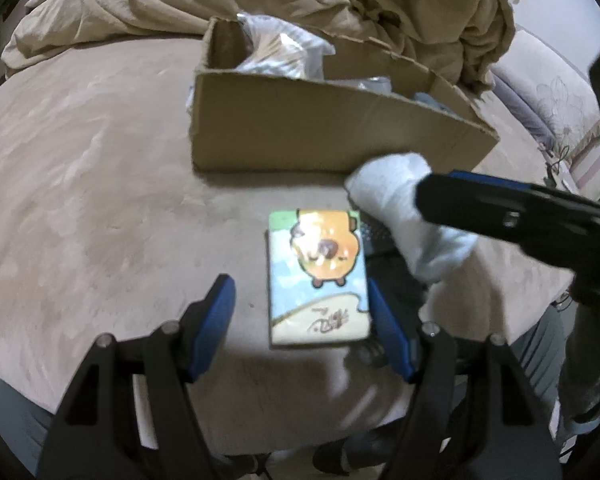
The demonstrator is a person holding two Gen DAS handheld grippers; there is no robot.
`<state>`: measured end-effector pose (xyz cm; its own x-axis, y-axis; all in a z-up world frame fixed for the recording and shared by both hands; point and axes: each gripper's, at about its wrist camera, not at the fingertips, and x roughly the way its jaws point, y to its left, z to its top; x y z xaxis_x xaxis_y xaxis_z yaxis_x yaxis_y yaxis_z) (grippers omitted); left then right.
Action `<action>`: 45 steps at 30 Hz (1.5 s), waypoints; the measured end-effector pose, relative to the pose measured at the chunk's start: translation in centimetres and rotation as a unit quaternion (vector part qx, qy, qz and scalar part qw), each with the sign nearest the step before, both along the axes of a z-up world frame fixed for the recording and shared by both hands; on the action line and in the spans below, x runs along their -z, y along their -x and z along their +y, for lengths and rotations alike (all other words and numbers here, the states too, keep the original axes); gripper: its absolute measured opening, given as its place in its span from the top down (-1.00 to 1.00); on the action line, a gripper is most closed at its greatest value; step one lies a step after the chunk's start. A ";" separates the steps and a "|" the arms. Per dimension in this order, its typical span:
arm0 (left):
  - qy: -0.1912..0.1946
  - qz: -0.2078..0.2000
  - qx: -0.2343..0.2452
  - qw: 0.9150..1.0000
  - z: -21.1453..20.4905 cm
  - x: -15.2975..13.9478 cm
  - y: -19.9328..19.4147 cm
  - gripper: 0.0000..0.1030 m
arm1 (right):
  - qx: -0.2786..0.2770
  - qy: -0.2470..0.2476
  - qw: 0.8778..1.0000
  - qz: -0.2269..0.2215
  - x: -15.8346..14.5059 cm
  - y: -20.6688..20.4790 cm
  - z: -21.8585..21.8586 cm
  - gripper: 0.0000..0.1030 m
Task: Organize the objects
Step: 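Grasp the hamster snack box with the left gripper while the right grasps white socks, then place the snack box and white socks into the box, open both grippers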
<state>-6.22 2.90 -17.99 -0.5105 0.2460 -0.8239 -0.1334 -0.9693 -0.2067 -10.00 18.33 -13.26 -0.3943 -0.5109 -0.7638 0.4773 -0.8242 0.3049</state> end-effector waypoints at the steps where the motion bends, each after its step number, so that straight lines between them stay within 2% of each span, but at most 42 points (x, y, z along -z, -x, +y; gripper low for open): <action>1: 0.005 0.003 0.002 1.000 0.1 0.1 0.0 -0.35 | -0.003 0.002 1.000 -0.007 0.5 0.3 -0.2 0.01; 4: 0.012 0.011 0.003 1.000 0.1 0.2 0.2 -0.29 | -0.007 -0.004 1.000 -0.024 1.7 1.0 -1.0 0.03; 7: 0.017 0.014 -0.001 1.000 0.2 0.2 0.4 -0.06 | -0.002 -0.020 0.999 -0.026 2.6 1.4 -1.4 0.14; 10: 0.014 0.018 0.003 1.000 0.1 0.1 0.4 0.08 | 0.002 -0.006 0.999 -0.033 2.8 1.3 -0.7 0.23; 13: 0.011 0.022 0.001 1.000 0.1 -0.2 0.3 0.09 | 0.002 -0.001 1.000 -0.026 2.4 1.0 -0.1 0.31; 21: 0.010 0.036 -0.008 0.999 -0.6 -2.4 -0.9 0.09 | 0.003 0.007 1.000 0.013 -0.4 -0.2 0.9 0.32; 32: -0.017 0.066 -0.015 0.998 -1.9 -8.1 -2.5 0.09 | 0.022 0.022 0.998 0.052 -4.9 -2.2 3.1 0.32; 45: -0.037 0.117 -0.002 0.992 -1.0 -14.3 0.0 0.09 | 0.044 0.031 0.993 0.110 -9.7 -1.3 6.1 0.32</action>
<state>-6.20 1.94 -3.70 -0.6869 0.2998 -0.6621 -0.1826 -0.9529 -0.2420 -8.73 24.48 -3.57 -0.5930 -0.5102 -0.6230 0.4649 -0.8486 0.2525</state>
